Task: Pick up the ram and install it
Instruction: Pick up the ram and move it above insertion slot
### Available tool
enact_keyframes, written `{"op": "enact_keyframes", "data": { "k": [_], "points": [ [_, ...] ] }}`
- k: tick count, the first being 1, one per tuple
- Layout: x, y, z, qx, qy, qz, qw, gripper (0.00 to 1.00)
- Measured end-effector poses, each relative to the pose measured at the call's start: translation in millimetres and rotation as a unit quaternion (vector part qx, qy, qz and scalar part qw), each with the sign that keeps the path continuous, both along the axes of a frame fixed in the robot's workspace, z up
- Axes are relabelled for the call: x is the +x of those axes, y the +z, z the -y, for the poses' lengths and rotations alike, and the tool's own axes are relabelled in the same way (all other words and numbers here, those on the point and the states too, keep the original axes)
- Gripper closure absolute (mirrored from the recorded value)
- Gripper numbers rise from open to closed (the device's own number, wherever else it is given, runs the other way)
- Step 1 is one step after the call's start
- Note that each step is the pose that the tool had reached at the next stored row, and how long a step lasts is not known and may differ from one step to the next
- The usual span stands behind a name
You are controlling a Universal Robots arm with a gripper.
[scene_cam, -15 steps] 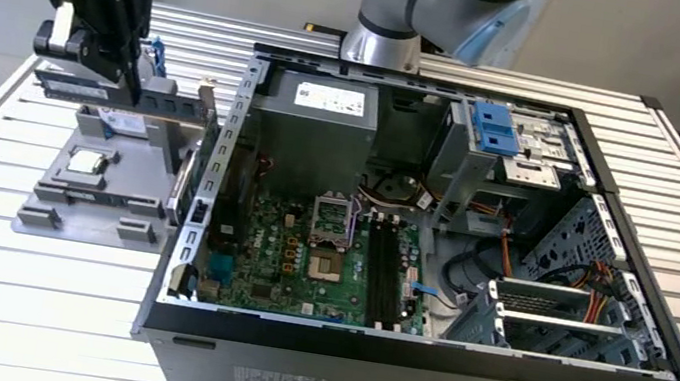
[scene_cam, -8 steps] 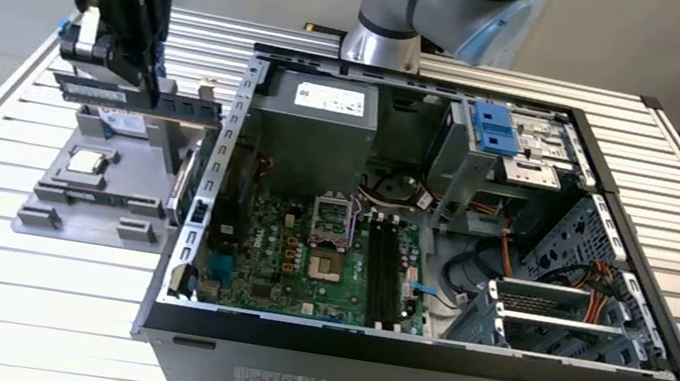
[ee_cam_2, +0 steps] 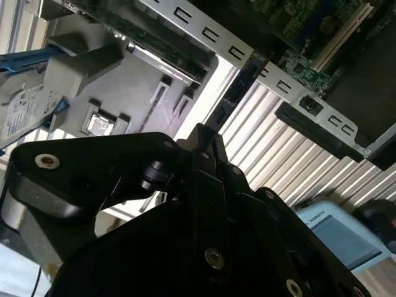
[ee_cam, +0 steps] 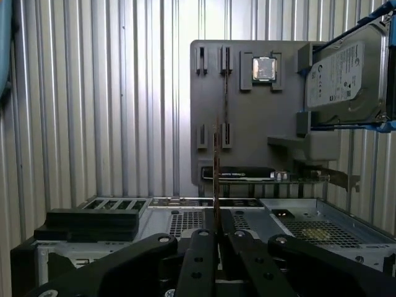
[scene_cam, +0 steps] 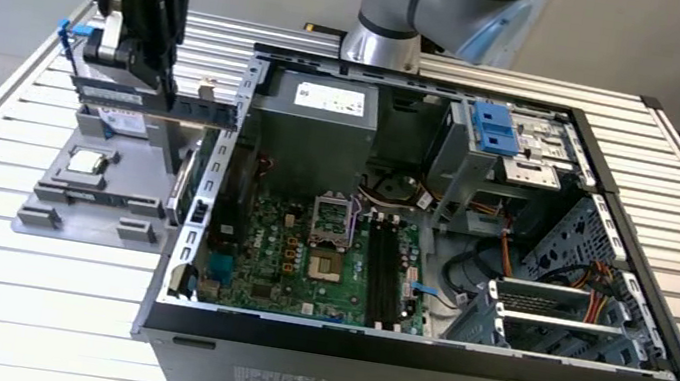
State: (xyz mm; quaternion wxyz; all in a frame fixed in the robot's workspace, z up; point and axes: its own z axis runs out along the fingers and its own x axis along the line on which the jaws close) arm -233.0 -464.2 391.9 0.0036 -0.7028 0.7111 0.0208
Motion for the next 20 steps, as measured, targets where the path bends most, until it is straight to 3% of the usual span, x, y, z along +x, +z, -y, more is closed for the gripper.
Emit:
{"op": "enact_keyframes", "data": {
  "k": [8,20],
  "points": [
    [26.9,0.0,-0.2,0.0000,0.000,0.0000,1.00000,1.00],
    [79.3,-0.1,-0.2,0.0000,0.000,-0.0011,1.00000,1.00]
  ]
}}
